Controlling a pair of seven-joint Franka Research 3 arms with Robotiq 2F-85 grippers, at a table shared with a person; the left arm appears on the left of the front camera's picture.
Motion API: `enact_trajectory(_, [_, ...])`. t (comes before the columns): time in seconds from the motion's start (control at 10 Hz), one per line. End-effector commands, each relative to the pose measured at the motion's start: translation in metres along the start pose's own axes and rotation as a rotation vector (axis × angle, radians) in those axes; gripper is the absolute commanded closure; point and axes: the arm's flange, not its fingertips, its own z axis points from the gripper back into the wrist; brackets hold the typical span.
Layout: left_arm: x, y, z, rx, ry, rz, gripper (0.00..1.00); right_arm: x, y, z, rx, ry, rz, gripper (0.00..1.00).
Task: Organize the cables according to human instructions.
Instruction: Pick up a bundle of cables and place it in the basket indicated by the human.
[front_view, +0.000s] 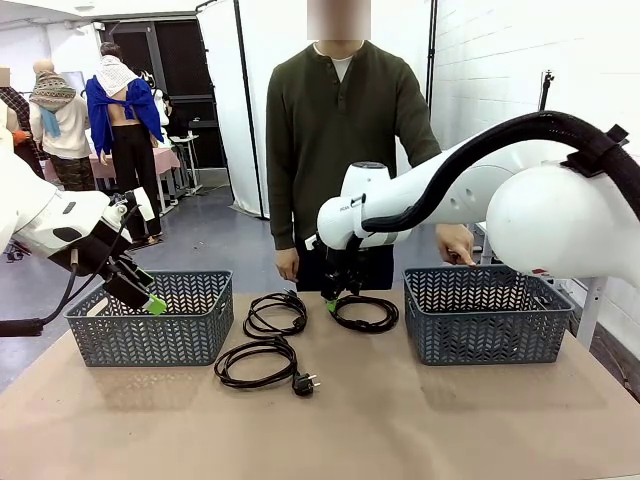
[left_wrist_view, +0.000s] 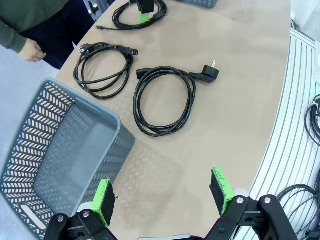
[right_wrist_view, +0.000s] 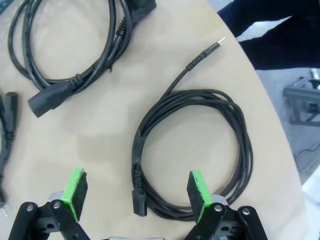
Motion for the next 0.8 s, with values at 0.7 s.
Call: enact_trajectory(0.7, [-0.0029, 0.0036, -0.0007, -0.02, -0.014, -0.009, 0.0, 0.0034, -0.0002, -0.0022, 0.003, 0.02, -0.011, 0.0])
